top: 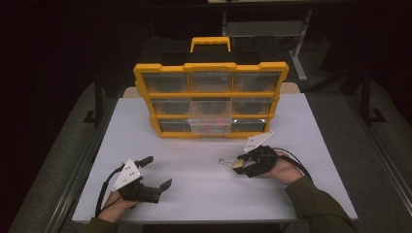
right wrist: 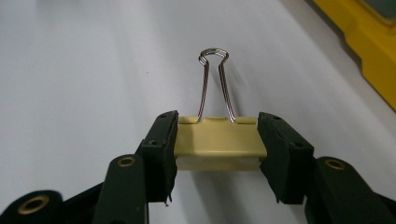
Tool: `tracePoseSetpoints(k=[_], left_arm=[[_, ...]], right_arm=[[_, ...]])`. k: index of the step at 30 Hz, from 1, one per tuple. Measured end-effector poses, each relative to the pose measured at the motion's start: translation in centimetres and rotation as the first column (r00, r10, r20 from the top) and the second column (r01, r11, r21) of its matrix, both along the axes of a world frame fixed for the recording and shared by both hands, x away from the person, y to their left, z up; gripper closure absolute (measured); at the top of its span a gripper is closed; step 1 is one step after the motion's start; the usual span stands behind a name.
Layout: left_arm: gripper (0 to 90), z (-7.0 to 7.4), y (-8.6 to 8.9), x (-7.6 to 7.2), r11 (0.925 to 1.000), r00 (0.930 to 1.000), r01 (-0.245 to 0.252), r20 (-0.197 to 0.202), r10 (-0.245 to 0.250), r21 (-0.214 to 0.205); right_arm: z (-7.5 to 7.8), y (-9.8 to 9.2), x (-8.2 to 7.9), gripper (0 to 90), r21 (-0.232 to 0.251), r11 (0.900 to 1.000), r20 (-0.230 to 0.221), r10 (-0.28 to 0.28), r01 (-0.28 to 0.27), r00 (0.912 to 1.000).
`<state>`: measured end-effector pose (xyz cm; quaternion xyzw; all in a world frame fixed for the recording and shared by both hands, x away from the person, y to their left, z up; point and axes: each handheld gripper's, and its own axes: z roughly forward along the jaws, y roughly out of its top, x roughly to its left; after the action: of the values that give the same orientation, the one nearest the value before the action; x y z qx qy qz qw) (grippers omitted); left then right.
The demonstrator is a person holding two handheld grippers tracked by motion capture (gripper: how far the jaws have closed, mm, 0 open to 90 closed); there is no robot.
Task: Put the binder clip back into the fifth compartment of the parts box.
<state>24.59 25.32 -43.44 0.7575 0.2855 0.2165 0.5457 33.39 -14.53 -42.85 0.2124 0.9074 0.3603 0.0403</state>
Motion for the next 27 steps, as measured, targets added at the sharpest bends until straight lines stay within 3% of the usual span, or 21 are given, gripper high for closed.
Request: tracePoseSetpoints(k=[7, 10, 14, 16, 17, 18, 27], left_arm=[[0.0, 0.0, 0.0, 0.0, 1.0000, 1.0000, -0.001, -0.004, 0.001, -0.001], [0.0, 0.0, 0.0, 0.0, 1.0000, 1.0000, -0.001, -0.002, 0.001, -0.002], [0.0, 0.0, 0.0, 0.0, 1.0000, 1.0000, 0.000, -0.005, 0.000, 0.000], [0.0, 0.0, -0.1, -0.1, 1.0000, 1.0000, 0.002, -0.006, -0.002, 0.002], [0.0, 0.0, -0.1, -0.1, 1.0000, 1.0000, 0.001, -0.006, -0.001, 0.001], [0.0, 0.0, -0.1, -0.1, 1.0000, 1.0000, -0.001, -0.005, 0.001, -0.003], [0.0, 0.1, 0.0, -0.1, 1.0000, 1.0000, -0.003, -0.005, 0.003, -0.002]], right_arm=[[0.9, -0.8, 0.2, 48.5, 0.013, 0.9997, -0.002, -0.020, 0.020, 0.9998], [1.4, -1.1, 0.2, 48.5, 0.039, 0.9983, -0.024, -0.042, 0.043, 0.9988], [2.0, -1.6, 0.2, 48.6, 0.044, 0.9981, -0.001, -0.043, 0.043, 0.9991], [2.3, -1.7, 0.2, 48.6, 0.057, 0.9972, -0.010, -0.049, 0.049, 0.9988], [2.4, -1.9, 0.4, 48.6, 0.046, 0.9981, 0.012, -0.041, 0.041, 0.9991], [2.6, -1.9, 0.3, 48.5, 0.062, 0.9968, -0.007, -0.050, 0.050, 0.9987], [3.8, -2.6, 0.5, 48.5, 0.075, 0.9953, -0.003, -0.061, 0.061, 0.9981]])
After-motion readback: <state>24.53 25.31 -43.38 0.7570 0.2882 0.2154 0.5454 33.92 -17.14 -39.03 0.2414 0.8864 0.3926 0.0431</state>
